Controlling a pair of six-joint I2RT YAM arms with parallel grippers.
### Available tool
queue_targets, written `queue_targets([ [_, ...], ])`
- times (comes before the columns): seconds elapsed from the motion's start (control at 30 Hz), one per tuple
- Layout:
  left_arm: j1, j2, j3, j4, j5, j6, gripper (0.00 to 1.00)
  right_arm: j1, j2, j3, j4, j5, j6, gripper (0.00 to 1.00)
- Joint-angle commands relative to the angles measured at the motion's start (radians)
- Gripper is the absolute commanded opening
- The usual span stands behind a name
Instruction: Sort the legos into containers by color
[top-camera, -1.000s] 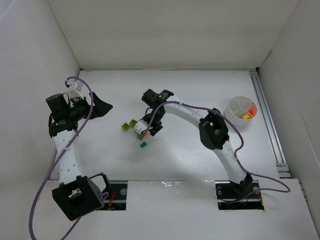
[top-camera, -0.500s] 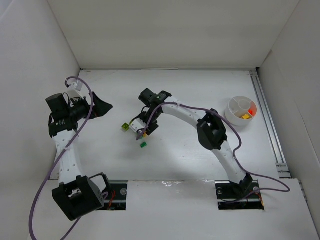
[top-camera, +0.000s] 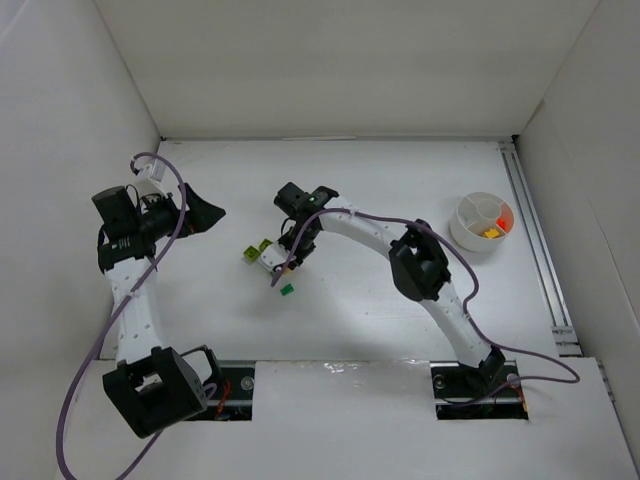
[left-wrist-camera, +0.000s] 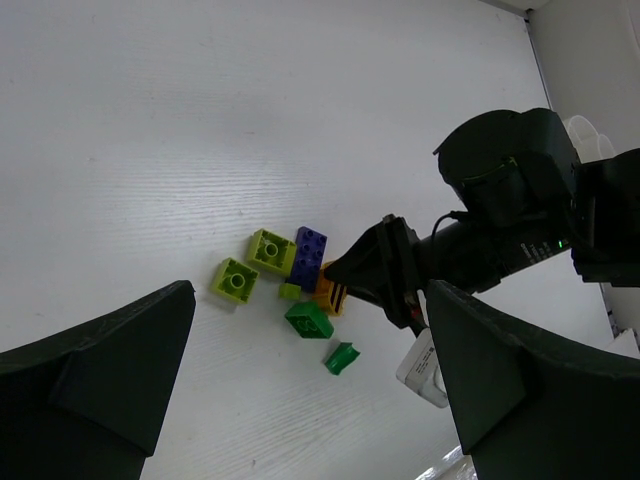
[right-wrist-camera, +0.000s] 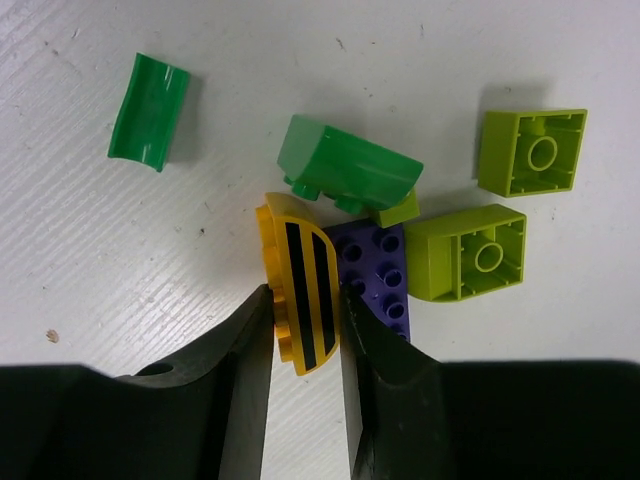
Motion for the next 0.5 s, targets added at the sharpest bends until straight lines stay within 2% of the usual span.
queue_targets([
  [0.0,0.003,-0.001,0.012,0.041,0.033,-0.005,1.0,-0.001,-0.024,-0.018,-0.044,0.008,0.007,0.2],
  [0.03,0.003,-0.001,0.012,0.041,0.033,-0.005,1.0,-0.01,-0.056,-0.035,-0.044,0.008,0.021,0.16],
  [0.13,0.003,-0.001,0.0,0.068,0.042,-0.005,1.0,-0.037,-0.119,-0.104,-0.053,-0.012,0.053,0.13],
  [0.27,-0.033,0.032,0.013,0.096,0.032,0.022,1.0,-0.102,-0.301,-0.187,-0.053,-0.067,0.172,0.1],
  [0.47,-0.288,0.074,0.067,0.148,-0.117,0.062,1.0,-0.293,-0.553,-0.311,-0.039,-0.092,0.381,0.09],
])
